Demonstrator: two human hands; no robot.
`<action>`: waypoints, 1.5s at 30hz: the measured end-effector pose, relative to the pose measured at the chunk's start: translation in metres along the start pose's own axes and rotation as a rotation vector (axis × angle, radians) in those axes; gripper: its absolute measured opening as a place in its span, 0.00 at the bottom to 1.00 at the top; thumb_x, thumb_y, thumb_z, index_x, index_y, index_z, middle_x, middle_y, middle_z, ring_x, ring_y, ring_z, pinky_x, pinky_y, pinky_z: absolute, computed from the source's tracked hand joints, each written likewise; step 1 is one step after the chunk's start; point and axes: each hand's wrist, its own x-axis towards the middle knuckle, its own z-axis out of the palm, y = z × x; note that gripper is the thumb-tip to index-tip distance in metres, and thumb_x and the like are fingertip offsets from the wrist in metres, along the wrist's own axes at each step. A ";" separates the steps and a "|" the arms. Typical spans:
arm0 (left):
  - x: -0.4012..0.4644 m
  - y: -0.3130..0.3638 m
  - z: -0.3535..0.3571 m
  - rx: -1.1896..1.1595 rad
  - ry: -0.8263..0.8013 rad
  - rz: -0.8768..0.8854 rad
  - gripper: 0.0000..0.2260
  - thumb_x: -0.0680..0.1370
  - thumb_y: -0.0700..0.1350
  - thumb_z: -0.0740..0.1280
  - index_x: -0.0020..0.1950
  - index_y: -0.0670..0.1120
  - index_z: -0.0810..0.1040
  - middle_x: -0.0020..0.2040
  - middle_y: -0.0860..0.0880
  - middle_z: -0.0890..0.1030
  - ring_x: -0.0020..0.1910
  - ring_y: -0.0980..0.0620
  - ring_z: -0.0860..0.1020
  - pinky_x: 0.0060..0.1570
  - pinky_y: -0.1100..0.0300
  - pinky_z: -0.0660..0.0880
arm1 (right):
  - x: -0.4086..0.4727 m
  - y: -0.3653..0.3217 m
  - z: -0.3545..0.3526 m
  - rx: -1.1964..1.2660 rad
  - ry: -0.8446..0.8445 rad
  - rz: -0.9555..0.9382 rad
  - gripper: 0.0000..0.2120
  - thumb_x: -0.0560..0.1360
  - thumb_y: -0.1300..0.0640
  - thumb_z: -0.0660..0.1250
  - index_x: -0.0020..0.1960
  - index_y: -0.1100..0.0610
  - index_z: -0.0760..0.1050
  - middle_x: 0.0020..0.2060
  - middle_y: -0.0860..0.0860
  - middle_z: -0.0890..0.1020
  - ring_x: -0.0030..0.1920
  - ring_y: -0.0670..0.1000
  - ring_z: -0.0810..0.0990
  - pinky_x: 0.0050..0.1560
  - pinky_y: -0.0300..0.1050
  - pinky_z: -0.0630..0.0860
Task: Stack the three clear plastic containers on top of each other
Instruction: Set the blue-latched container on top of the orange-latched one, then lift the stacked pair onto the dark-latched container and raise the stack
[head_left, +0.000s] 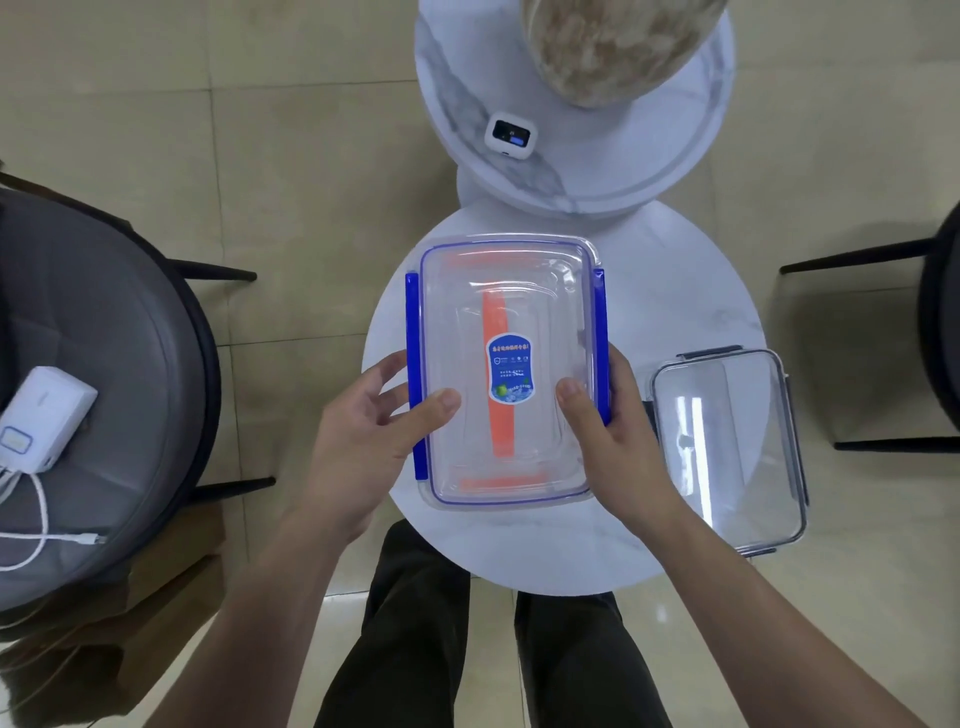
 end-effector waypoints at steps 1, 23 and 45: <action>-0.002 0.002 0.005 0.005 0.004 -0.004 0.31 0.68 0.53 0.79 0.70 0.53 0.75 0.58 0.49 0.87 0.54 0.47 0.87 0.46 0.48 0.86 | -0.002 -0.001 -0.004 0.001 0.006 -0.002 0.29 0.75 0.44 0.66 0.74 0.48 0.66 0.60 0.43 0.81 0.58 0.42 0.83 0.43 0.36 0.82; -0.050 0.030 0.145 0.054 -0.010 0.041 0.25 0.62 0.56 0.77 0.57 0.63 0.77 0.53 0.55 0.87 0.49 0.57 0.87 0.33 0.61 0.83 | -0.040 -0.051 -0.140 0.059 0.051 -0.099 0.19 0.77 0.49 0.67 0.67 0.44 0.71 0.56 0.39 0.83 0.57 0.46 0.85 0.42 0.38 0.83; -0.056 -0.034 0.256 0.055 -0.080 -0.096 0.38 0.62 0.58 0.79 0.70 0.61 0.70 0.59 0.58 0.82 0.52 0.59 0.85 0.42 0.60 0.85 | -0.062 -0.019 -0.267 -0.022 0.112 -0.060 0.18 0.77 0.52 0.69 0.67 0.47 0.76 0.58 0.48 0.85 0.54 0.49 0.87 0.43 0.38 0.83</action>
